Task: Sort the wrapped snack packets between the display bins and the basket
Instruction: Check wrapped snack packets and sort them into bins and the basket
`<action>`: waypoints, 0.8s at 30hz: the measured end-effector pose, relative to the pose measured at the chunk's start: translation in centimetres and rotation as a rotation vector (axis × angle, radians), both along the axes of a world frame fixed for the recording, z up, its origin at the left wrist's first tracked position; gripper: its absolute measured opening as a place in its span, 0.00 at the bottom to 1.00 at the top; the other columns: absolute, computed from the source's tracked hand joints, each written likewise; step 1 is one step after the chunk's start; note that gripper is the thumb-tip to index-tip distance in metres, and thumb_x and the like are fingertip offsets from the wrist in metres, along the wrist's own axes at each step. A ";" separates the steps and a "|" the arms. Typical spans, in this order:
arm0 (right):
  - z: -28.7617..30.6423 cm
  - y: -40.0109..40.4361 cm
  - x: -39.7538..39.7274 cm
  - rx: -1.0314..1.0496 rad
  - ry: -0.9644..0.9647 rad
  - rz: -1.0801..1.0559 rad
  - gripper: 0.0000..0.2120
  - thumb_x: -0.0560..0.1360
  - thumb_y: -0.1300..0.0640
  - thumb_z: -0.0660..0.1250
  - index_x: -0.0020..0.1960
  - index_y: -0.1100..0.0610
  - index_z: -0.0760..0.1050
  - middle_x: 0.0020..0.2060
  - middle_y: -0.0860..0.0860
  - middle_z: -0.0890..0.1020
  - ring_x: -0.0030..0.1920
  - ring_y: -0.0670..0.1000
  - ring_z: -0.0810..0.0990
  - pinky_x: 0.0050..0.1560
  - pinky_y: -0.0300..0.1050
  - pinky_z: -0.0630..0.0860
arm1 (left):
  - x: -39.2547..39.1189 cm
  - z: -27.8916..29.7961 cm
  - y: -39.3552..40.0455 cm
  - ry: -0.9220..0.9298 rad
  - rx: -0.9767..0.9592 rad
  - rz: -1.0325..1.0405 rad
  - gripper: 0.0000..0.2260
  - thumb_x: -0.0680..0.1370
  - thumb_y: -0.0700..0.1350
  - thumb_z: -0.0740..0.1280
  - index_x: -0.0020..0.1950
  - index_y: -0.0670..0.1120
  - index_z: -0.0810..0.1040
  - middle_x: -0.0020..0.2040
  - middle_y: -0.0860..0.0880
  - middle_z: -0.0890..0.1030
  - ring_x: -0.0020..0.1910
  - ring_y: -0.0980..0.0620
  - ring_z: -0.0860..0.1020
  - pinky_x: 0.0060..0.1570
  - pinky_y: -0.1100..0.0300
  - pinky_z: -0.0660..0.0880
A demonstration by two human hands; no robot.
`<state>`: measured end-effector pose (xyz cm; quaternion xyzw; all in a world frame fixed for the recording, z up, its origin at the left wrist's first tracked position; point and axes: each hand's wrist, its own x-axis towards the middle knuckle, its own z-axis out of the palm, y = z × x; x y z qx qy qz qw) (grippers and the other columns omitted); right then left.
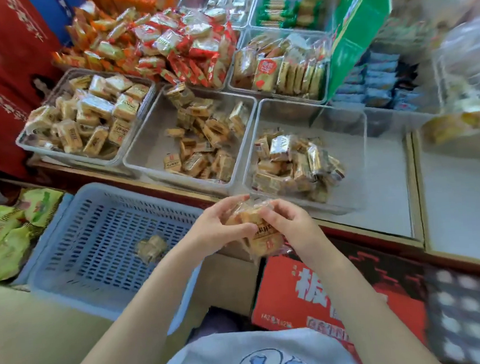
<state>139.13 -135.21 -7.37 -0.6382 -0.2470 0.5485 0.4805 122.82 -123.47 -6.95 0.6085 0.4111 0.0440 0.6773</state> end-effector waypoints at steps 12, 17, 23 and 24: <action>1.0 -6.9 3.9 0.027 0.301 -0.197 0.16 0.85 0.51 0.57 0.62 0.59 0.77 0.52 0.60 0.82 0.50 0.61 0.81 0.35 0.49 0.80 | 2.4 0.7 -6.6 -0.134 -0.221 0.196 0.23 0.74 0.49 0.74 0.67 0.45 0.77 0.59 0.42 0.85 0.61 0.41 0.82 0.58 0.43 0.80; 1.9 -7.6 4.6 -0.056 0.068 -0.056 0.10 0.84 0.54 0.57 0.52 0.52 0.78 0.43 0.53 0.81 0.47 0.54 0.79 0.41 0.51 0.77 | 2.9 2.3 -8.2 -0.175 -0.341 0.215 0.23 0.73 0.49 0.70 0.67 0.46 0.75 0.58 0.42 0.85 0.56 0.44 0.84 0.45 0.50 0.83; 3.2 -7.8 4.0 -0.021 -0.089 0.036 0.13 0.83 0.48 0.63 0.44 0.54 0.77 0.34 0.51 0.82 0.37 0.49 0.80 0.44 0.48 0.78 | 3.8 2.6 -9.7 -0.042 -0.206 0.228 0.13 0.82 0.54 0.64 0.62 0.48 0.77 0.51 0.46 0.87 0.52 0.47 0.86 0.55 0.45 0.82; 3.3 -7.8 4.0 -0.006 -0.112 0.041 0.13 0.82 0.48 0.64 0.43 0.54 0.77 0.34 0.51 0.81 0.36 0.49 0.80 0.44 0.47 0.78 | 3.9 2.7 -9.9 -0.036 -0.183 0.215 0.11 0.83 0.52 0.65 0.62 0.48 0.77 0.50 0.46 0.87 0.51 0.46 0.86 0.53 0.45 0.82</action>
